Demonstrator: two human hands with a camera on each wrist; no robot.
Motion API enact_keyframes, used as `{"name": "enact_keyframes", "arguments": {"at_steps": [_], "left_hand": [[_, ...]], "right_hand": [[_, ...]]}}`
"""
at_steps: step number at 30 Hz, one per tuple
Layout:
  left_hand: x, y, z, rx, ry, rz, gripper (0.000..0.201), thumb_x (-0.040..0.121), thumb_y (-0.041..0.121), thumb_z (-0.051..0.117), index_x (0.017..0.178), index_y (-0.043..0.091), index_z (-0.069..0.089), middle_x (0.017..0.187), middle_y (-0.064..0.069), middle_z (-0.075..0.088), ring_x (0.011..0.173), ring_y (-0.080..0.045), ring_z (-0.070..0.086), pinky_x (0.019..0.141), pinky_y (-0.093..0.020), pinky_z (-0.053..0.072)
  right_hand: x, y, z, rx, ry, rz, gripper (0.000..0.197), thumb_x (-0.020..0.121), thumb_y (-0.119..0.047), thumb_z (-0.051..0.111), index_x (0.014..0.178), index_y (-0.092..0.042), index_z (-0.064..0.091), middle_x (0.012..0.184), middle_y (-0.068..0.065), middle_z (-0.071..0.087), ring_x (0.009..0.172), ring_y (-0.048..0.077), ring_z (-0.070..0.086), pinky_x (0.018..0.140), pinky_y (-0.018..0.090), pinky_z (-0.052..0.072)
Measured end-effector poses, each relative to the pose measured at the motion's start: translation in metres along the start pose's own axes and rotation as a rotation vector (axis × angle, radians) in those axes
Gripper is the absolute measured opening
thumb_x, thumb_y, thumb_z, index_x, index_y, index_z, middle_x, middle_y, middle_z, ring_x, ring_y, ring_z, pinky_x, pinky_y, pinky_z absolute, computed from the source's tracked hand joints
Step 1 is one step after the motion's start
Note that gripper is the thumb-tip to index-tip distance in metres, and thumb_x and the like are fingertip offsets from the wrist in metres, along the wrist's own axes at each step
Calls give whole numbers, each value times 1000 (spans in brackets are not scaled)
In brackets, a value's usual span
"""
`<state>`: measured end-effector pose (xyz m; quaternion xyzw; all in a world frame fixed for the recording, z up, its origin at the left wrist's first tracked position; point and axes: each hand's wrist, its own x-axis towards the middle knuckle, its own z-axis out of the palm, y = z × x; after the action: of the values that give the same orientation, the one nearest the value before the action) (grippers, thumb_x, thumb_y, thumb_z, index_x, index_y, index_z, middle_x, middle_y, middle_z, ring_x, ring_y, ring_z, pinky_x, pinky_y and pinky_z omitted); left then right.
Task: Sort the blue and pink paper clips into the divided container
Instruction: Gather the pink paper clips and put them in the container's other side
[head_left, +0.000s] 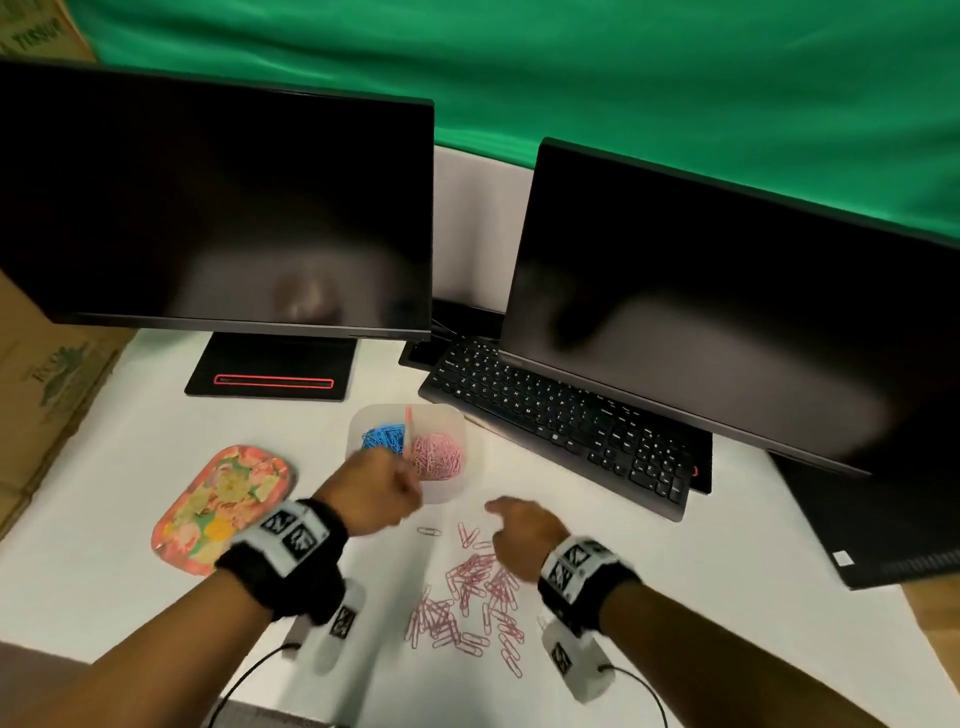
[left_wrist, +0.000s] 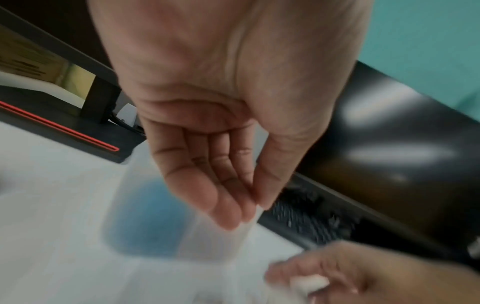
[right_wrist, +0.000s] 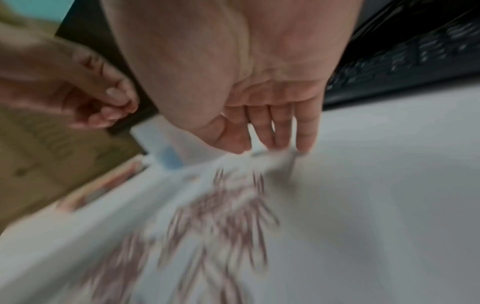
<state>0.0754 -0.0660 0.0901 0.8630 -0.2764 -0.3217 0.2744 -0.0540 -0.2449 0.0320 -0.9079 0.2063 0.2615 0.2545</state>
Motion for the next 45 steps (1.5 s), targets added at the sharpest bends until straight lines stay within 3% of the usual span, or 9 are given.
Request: {"name": "enact_keyframes", "arguments": {"at_steps": [3,8,13,18,22,31,35,39,45], "left_hand": [[-13,-25,38,333,-118,13,35,85,23,57,119,17,63,118,0,65,106,-15,61,90,-21,47],[-16,-47,94,480,-209,109,79,90,24,51,152,11,5,161,-8,0,148,-23,4,121,-33,12],[-32,-49,117,572,-272,315,75,88,15,44,151,6,5,157,-11,-10,149,-28,0,121,-36,2],[-46,-37,100,506,-292,316,78,87,11,48,152,27,9,158,0,16,144,-21,23,115,-32,27],[-42,-43,88,584,-275,29,97,74,30,73,148,18,11,145,-12,25,122,-30,50,98,-40,47],[-38,-22,122,351,-233,44,39,83,20,62,119,13,49,119,-9,52,108,-28,55,86,-30,42],[-36,-21,125,313,-229,-26,76,73,25,75,136,17,33,129,-9,42,112,-30,55,91,-34,47],[-43,-22,127,386,-297,-57,122,58,42,85,148,22,5,144,-12,18,124,-32,48,101,-37,46],[-36,-20,135,298,-162,15,85,64,35,83,135,21,37,126,-6,40,106,-30,59,91,-37,49]], "right_hand": [[-10,2,36,-140,-30,-240,66,94,-18,40,153,-21,11,162,-1,-3,149,18,-3,122,40,4],[-27,11,61,-298,-75,-422,71,94,-21,37,153,-18,-3,160,2,-13,147,18,-14,120,40,-7],[-51,38,67,-188,-20,-553,68,89,-25,30,152,-9,12,159,5,0,147,15,-2,117,27,-10],[-78,88,60,-14,227,-215,65,89,-28,47,149,-27,23,152,-6,28,141,14,26,116,20,19],[-93,105,61,93,170,91,61,81,-17,55,137,-22,32,133,-1,36,118,20,48,98,29,44],[-73,26,86,234,134,0,42,85,-7,53,127,-10,52,127,10,51,118,25,51,98,22,36],[-73,13,76,240,104,-16,61,82,-10,62,137,-12,37,131,11,44,119,28,51,97,27,41],[-78,22,77,16,-27,20,122,65,-32,84,150,-23,-3,138,10,25,116,32,54,94,38,50],[-53,12,74,77,7,-68,93,66,-34,83,140,-21,29,128,5,39,111,27,56,95,35,48]]}}
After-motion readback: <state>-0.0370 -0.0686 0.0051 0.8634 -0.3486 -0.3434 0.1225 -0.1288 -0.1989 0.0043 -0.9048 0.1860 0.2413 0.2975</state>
